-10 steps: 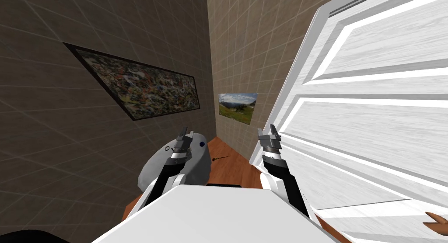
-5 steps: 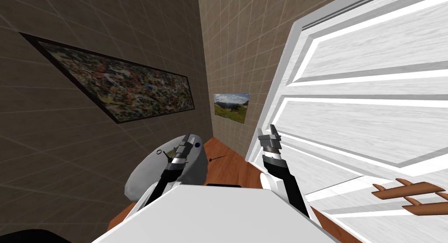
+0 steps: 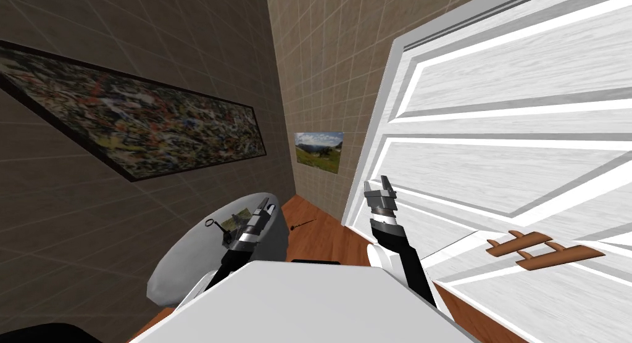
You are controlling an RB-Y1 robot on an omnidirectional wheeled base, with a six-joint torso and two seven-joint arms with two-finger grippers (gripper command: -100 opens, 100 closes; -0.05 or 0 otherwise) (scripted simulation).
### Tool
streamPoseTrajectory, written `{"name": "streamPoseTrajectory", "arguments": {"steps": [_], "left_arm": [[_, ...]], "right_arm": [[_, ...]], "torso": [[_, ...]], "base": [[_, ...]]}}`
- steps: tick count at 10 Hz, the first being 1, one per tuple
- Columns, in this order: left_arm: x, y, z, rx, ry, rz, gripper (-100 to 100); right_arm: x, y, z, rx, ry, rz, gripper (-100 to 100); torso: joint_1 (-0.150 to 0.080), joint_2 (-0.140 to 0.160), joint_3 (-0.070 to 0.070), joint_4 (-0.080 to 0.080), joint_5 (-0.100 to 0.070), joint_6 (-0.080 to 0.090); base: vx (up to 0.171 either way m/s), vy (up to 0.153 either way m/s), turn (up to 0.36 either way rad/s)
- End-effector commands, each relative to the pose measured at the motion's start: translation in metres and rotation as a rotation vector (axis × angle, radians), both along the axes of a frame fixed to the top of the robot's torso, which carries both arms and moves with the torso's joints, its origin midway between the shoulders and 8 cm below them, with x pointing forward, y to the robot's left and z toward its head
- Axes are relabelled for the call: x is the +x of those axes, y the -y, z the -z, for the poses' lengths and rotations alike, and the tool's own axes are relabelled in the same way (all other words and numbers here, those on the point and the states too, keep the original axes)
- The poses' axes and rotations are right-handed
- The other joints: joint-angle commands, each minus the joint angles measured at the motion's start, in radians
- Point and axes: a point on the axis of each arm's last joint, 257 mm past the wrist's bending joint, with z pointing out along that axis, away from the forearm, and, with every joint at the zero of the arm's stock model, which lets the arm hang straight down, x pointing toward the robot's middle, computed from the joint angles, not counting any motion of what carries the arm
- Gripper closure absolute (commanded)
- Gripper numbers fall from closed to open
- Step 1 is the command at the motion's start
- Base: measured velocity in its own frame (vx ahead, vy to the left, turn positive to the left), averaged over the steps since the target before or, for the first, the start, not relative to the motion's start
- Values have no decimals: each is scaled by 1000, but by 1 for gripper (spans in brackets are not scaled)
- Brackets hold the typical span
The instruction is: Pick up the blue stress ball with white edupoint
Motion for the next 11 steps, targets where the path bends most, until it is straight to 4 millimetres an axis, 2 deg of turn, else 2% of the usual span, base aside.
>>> {"name": "streamPoseTrajectory", "arguments": {"steps": [1,2,6,7,10,11], "left_arm": [[-11,-9,30,-14,-72,10,-100],[-12,-10,32,-14,-75,9,-100],[-45,-41,109,-34,-275,15,-100],[-46,-42,112,-38,-281,13,-100],[-83,-74,165,-46,-438,-3,-100],[-83,-74,165,-50,-438,-3,-100]], "right_arm": [[0,0,0,0,0,0,0],[0,0,0,0,0,0,0],[0,0,0,0,0,0,0],[0,0,0,0,0,0,0],[0,0,0,0,0,0,0],[0,0,0,0,0,0,0]], "torso": [[0,0,0,0,0,0],[0,0,0,0,0,0],[1,-3,-2,-1,0,0],[1,-3,-2,-1,0,0],[2,-4,-2,-1,0,0],[2,-5,-3,-1,0,0]], "base": [[22,-31,-183],[23,-19,-49],[53,-25,-178],[44,-11,-53],[73,-5,-173],[64,6,-39]]}}
